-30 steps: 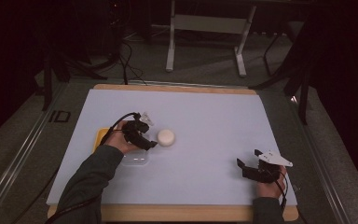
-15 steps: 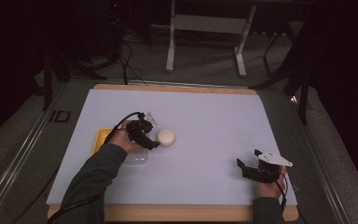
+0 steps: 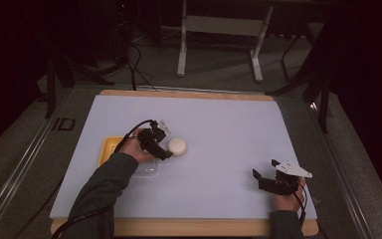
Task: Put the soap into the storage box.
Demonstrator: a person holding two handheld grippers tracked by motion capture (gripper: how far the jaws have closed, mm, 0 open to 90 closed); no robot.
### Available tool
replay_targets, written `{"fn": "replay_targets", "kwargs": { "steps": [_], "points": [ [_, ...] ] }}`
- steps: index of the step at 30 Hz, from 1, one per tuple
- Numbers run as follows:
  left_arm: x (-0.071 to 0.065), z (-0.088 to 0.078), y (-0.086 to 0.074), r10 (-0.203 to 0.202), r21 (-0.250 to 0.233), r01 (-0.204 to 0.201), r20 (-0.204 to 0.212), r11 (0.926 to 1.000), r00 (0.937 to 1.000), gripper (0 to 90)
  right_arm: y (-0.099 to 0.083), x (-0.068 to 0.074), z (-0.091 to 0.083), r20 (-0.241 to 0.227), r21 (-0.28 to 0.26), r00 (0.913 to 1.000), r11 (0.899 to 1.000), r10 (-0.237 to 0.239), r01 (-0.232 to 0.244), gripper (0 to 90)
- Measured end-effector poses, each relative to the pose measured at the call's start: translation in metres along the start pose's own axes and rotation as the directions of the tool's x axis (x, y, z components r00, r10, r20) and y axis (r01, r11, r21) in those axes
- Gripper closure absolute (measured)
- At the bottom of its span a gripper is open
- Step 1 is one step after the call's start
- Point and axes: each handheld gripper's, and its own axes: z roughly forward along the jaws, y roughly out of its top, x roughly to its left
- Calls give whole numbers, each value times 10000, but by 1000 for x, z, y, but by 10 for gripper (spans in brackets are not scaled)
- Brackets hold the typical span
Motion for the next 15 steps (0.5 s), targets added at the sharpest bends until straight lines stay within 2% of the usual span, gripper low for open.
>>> {"fn": "replay_targets", "kwargs": {
  "steps": [15],
  "points": [
    [2,10,5,-37,206,36,43,9998,10000,225,0,0,0,-17,-1,10000,10000,23,-23,145]
  ]
}}
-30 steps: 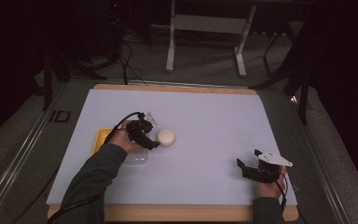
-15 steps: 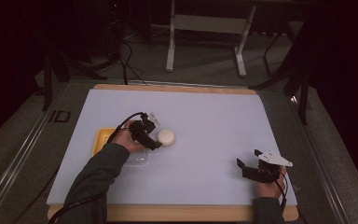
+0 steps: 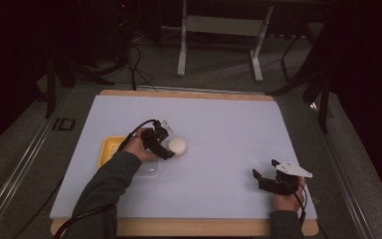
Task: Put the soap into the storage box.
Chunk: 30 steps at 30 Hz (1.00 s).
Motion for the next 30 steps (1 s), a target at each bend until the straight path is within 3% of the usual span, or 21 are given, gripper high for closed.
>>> {"fn": "replay_targets", "kwargs": {
  "steps": [14,24,30],
  "points": [
    [-2,7,6,-226,152,224,137,9996,9997,201,0,0,0,-8,0,10000,10000,8,-8,144],
    [-4,15,13,-46,614,36,163,9981,9999,221,0,-1,0,-14,1,10000,10000,17,-16,144],
    [-5,18,16,-78,640,67,171,9979,9998,208,0,-1,0,-21,-16,10000,10000,16,-16,144]
  ]
}}
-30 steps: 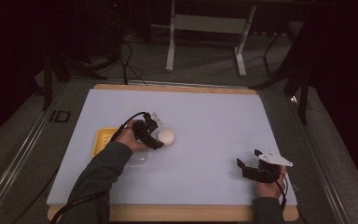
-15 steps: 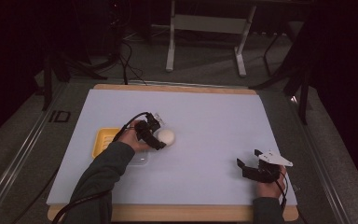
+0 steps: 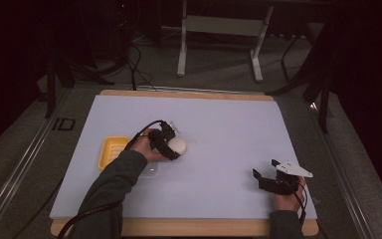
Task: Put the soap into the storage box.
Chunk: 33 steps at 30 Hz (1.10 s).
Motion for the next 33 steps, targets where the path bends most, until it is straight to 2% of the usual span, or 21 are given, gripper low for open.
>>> {"fn": "replay_targets", "kwargs": {
  "steps": [19,23,33],
  "points": [
    [-2,14,11,-95,324,100,-144,9994,9999,160,0,0,0,3,1,10000,10000,18,-18,144],
    [-5,16,14,14,434,-3,-254,9991,9997,177,0,0,0,-2,-3,10000,10000,16,-16,144],
    [-4,17,18,-46,577,71,-434,9983,9990,222,0,0,0,-11,21,10000,10000,46,-46,144]
  ]
}}
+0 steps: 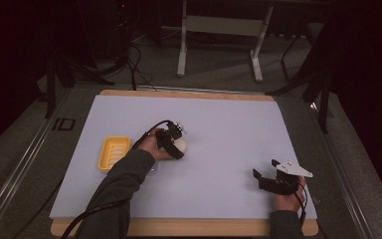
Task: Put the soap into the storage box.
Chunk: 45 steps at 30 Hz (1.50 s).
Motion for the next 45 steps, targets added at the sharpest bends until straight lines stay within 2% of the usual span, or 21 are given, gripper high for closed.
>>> {"fn": "replay_targets", "kwargs": {
  "steps": [6,13,21,35,38,45],
  "points": [
    [-2,2,4,126,209,-123,-153,9997,9998,223,0,0,0,-2,-4,10000,10000,6,-6,144],
    [-1,3,8,56,572,-54,-32,9984,10000,228,0,0,0,-18,-7,10000,10000,11,-11,144],
    [-2,2,11,-60,927,68,-85,9957,9999,234,0,0,0,-24,-8,10000,10000,16,-16,144],
    [-2,0,9,90,915,-90,-2,9958,10000,238,0,0,0,-27,-12,10000,10000,24,-24,144],
    [-1,-2,9,41,889,-53,132,9960,9999,238,0,0,0,-29,-10,10000,10000,4,-4,144],
    [1,-10,9,27,803,-34,91,9968,10000,238,0,0,0,-16,-7,10000,10000,19,-19,144]
  ]
}}
